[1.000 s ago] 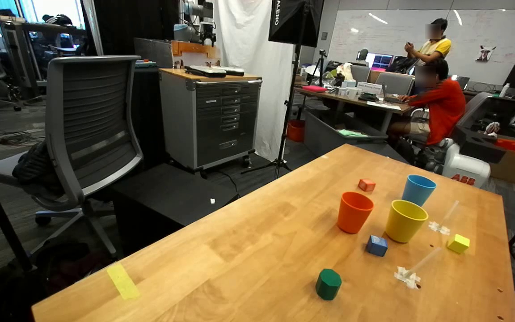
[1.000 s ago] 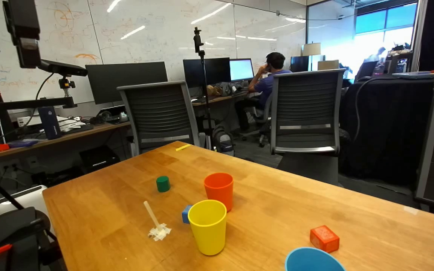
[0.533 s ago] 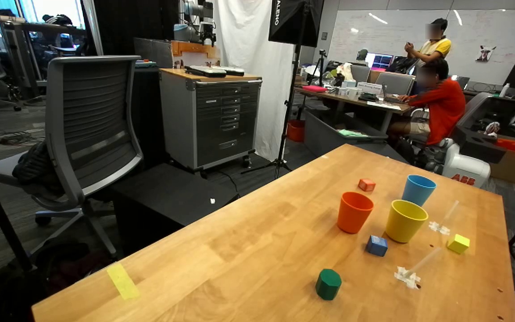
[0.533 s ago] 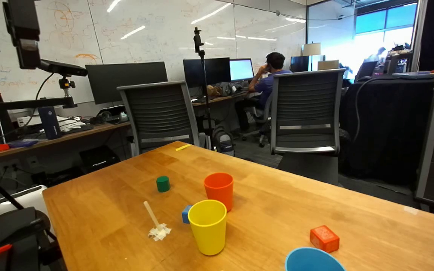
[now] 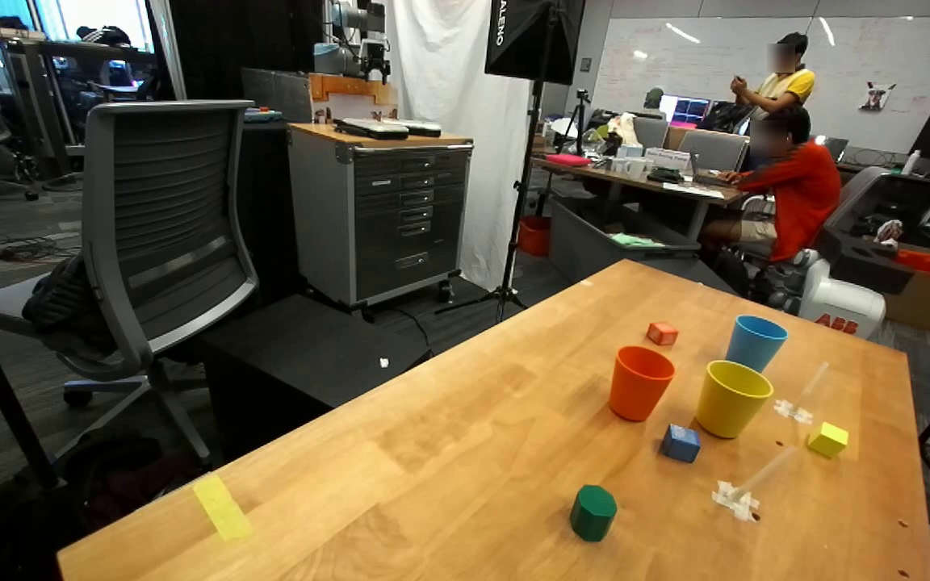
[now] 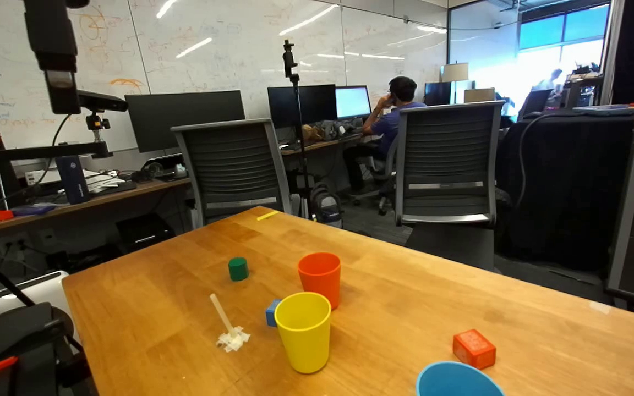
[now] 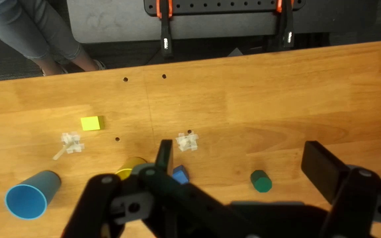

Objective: Put the blue cup in the yellow cup then put both cups in the orange cup

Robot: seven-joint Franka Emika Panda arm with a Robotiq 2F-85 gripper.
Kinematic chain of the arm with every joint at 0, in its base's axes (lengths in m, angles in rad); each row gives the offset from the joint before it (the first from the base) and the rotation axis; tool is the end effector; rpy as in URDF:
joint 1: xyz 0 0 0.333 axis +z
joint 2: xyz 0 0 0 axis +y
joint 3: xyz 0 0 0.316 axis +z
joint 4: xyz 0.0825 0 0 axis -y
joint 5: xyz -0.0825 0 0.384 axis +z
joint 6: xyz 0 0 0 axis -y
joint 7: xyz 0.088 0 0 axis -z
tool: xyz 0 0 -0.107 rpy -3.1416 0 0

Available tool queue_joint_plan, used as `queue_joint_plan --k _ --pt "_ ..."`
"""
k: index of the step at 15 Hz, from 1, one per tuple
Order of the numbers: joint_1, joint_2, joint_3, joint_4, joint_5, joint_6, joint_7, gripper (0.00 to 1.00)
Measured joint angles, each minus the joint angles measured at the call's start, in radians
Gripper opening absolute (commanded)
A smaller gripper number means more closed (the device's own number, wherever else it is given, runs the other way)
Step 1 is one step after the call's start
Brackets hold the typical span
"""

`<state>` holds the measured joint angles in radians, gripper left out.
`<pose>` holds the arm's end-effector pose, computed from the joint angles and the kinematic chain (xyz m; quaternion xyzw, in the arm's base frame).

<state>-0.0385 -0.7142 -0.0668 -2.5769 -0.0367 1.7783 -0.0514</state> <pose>0.3236 -0.0385 0.4797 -0.9990 0.0133 0.0422 0.0070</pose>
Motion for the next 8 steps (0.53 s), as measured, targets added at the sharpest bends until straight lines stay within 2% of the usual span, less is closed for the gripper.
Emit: queue_joint_plan --k 5,8 --pt "-0.094 0.105 -0.103 0.010 -0.021 0.127 -0.003 1.00" --pt "-0.118 0.176 -0.154 0.018 -0.016 0.232 -0.010 1.00"
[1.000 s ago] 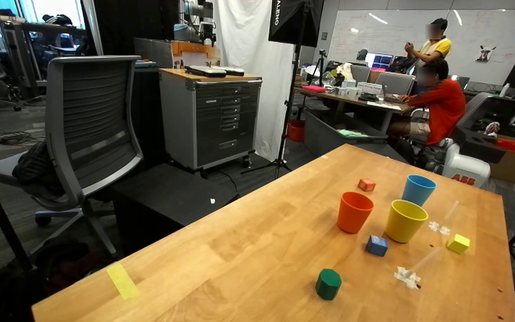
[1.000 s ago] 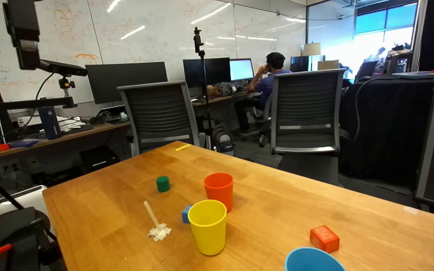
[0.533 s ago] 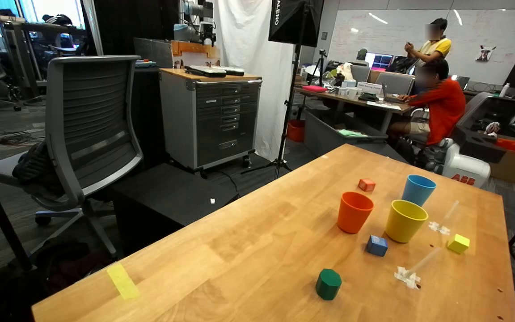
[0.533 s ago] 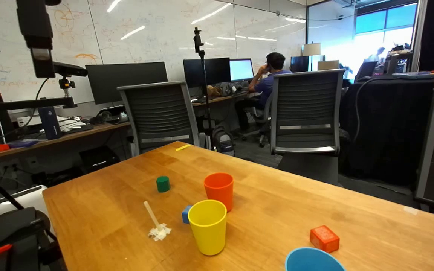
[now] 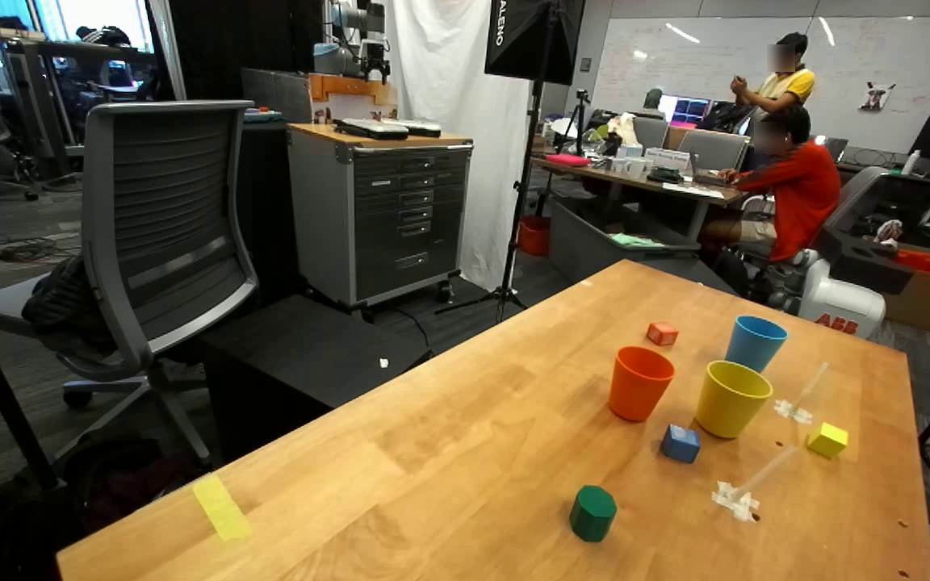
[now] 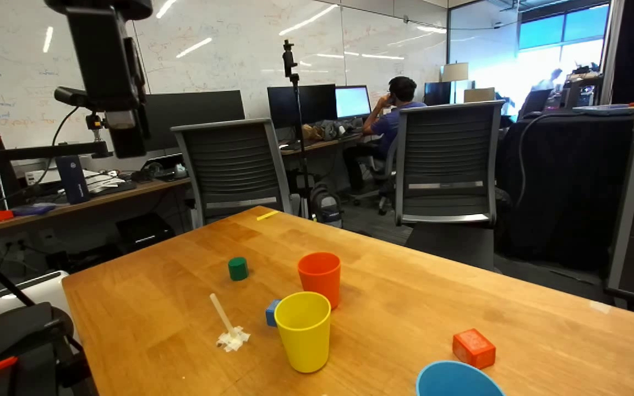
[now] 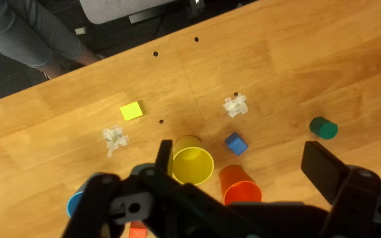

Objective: Put the blue cup in the yellow cup then put both cups in the orange cup

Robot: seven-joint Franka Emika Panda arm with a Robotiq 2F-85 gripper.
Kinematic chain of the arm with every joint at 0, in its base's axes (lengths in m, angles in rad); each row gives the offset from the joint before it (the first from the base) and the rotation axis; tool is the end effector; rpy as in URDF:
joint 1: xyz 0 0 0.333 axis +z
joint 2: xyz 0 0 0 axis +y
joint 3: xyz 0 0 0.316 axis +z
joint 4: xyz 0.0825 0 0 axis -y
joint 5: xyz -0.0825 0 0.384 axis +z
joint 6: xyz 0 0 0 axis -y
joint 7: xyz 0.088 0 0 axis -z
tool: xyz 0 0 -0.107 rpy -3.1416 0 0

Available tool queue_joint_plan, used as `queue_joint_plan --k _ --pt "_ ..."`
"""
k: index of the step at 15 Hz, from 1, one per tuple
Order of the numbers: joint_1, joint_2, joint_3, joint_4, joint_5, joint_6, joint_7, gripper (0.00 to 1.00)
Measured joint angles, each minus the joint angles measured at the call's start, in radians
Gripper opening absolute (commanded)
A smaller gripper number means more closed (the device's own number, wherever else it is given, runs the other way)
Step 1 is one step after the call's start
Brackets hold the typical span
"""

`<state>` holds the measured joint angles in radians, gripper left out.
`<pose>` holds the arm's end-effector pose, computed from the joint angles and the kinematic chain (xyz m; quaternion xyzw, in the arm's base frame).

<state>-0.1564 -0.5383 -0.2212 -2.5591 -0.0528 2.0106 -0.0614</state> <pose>0.3508 -0.1433 0.4409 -0.9909 0.1303 0.0030 0.0339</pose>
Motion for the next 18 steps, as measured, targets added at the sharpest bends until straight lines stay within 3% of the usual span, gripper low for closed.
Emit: queue_joint_plan --k 9,18 --pt "-0.022 0.285 -0.065 0.059 0.092 0.338 -0.001 1.00" --pt "-0.074 0.542 -0.079 0.276 0.291 0.414 -0.031 1.00"
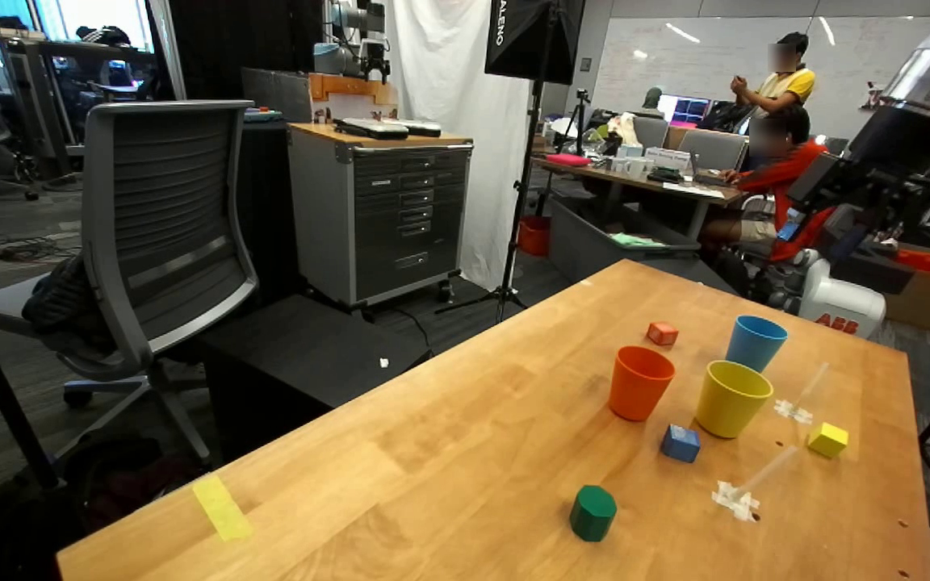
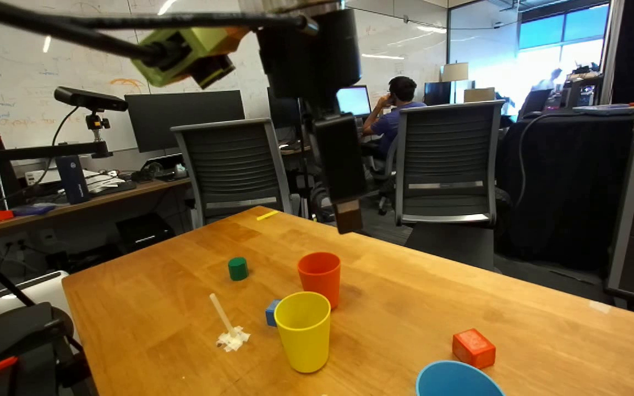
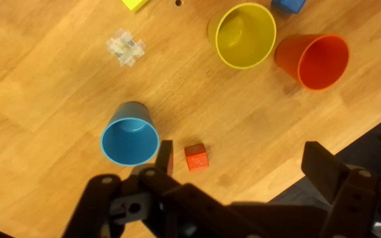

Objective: Put the blue cup in the yellow cup then put both cups in the orange cup

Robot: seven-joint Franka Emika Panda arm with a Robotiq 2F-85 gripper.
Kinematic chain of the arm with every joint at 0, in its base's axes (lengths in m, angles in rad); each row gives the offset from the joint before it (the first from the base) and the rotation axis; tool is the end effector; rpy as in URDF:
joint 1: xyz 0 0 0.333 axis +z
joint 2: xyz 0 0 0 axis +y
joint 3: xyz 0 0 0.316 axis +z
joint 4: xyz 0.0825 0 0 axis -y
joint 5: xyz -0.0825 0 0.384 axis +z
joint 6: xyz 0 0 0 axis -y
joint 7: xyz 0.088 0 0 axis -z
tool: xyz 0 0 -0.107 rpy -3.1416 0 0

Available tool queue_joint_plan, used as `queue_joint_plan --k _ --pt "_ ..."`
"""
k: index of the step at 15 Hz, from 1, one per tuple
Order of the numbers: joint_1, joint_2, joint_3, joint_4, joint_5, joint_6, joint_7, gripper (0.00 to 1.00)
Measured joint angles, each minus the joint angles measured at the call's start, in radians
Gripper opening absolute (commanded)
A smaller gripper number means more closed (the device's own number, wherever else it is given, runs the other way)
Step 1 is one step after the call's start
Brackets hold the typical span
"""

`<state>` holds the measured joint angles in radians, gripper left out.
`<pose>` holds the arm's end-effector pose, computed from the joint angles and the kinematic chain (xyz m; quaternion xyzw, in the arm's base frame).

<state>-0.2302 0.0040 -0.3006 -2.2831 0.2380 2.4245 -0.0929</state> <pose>0.4571 -0.2672 0.3650 -0.9488 0.2970 -0.0906 0.0584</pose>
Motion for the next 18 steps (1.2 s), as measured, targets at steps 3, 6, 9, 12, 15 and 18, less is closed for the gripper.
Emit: queue_joint_plan --k 3,6,9,12,15,18 --pt "-0.036 0.073 0.000 0.083 0.048 0.000 -0.008 1.00" --pt "-0.070 0.155 0.000 0.155 0.091 -0.002 -0.018 1.00" --pt "-0.098 0.239 0.006 0.216 0.130 -0.005 -0.027 1.00" --pt "-0.123 0.324 0.020 0.273 0.141 -0.012 -0.028 1.00" --pt "-0.138 0.406 0.035 0.325 0.141 -0.021 -0.026 1.00" --pt "-0.147 0.471 0.053 0.366 0.141 -0.022 -0.024 1.00"
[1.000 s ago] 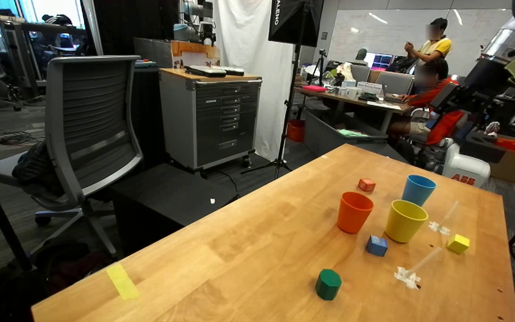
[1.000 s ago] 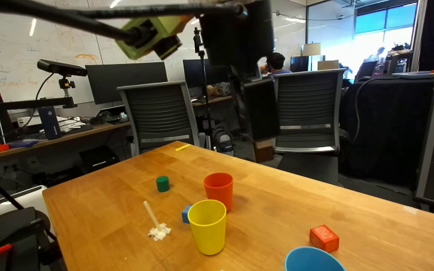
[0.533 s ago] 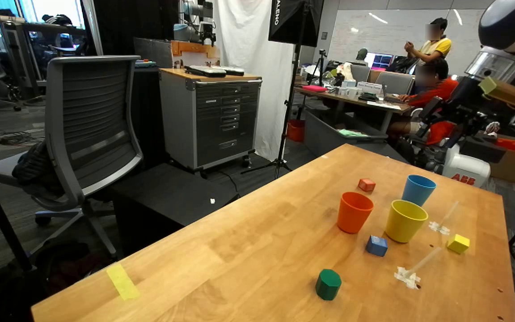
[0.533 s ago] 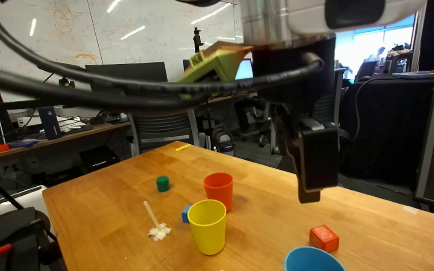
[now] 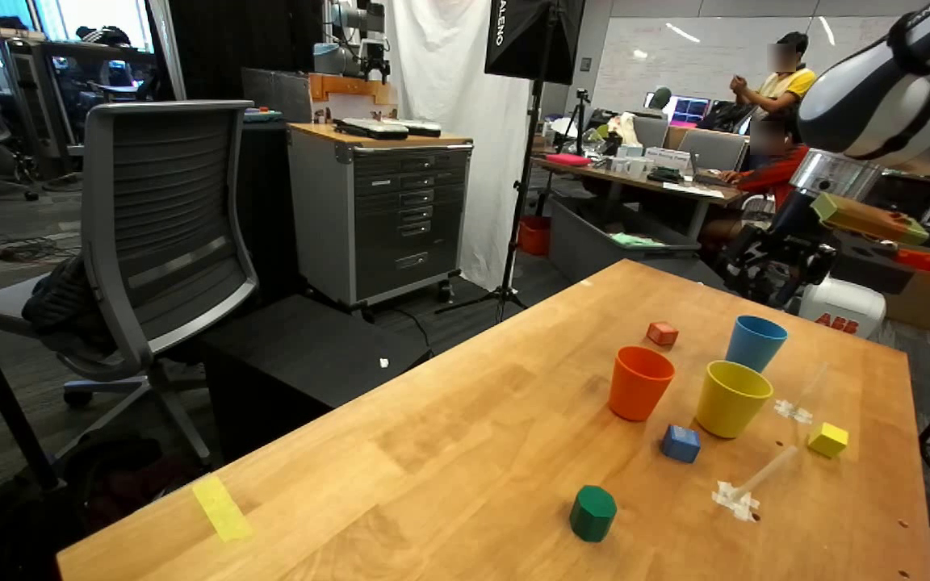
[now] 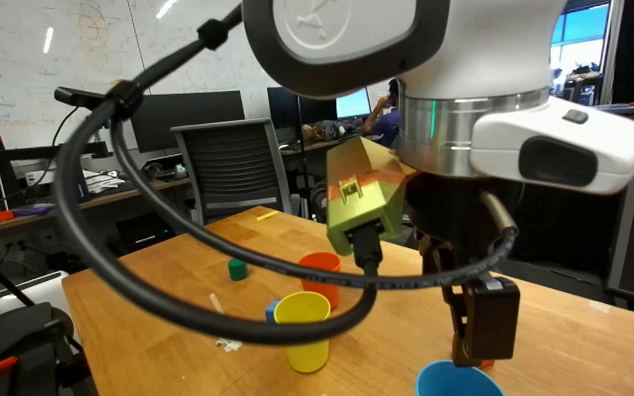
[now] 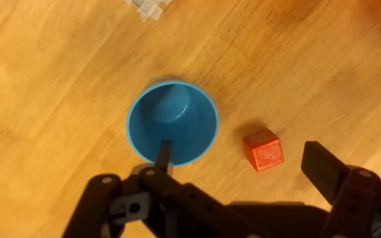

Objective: Put the blue cup in the yellow cup then put both cups in the orange cup

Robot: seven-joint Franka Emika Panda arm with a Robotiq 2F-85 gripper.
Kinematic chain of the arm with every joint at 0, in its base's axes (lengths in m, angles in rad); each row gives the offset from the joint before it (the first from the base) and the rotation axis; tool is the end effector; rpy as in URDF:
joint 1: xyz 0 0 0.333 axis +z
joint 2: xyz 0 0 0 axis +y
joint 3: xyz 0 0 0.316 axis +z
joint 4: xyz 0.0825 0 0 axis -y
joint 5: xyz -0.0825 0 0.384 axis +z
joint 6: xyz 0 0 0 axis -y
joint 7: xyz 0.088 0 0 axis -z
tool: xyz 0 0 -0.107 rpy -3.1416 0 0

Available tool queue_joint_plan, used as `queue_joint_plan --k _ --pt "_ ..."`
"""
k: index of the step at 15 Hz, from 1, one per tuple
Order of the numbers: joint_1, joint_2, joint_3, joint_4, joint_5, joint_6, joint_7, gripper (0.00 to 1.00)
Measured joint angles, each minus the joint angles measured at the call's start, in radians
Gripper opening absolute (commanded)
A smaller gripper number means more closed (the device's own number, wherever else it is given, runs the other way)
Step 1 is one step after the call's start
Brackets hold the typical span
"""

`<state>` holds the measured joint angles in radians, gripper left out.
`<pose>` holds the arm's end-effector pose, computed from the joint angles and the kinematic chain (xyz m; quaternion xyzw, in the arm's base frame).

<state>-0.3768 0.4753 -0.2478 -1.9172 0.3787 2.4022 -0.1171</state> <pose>0.5173 -0.3601 0.2535 -0.9267 0.3681 -0.0430 0.0618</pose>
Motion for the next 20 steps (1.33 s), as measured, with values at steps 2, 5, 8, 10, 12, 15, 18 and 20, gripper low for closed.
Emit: queue_joint_plan --k 2,5,8,10,12,15,18,20 --pt "-0.002 0.034 0.012 0.017 0.000 0.000 0.000 1.00" --pt "-0.002 0.072 0.028 0.030 -0.003 0.000 0.000 1.00" --pt "-0.002 0.102 0.038 0.034 -0.015 0.000 0.000 1.00" --pt "-0.002 0.116 0.039 0.038 -0.024 0.000 0.000 0.73" --pt "-0.004 0.125 0.039 0.042 -0.035 -0.004 0.000 0.70" --pt "-0.009 0.128 0.039 0.051 -0.044 -0.022 0.000 0.44" --pt "-0.014 0.128 0.038 0.058 -0.065 -0.045 0.002 0.22" --pt "-0.015 0.127 0.038 0.062 -0.080 -0.064 0.002 0.06"
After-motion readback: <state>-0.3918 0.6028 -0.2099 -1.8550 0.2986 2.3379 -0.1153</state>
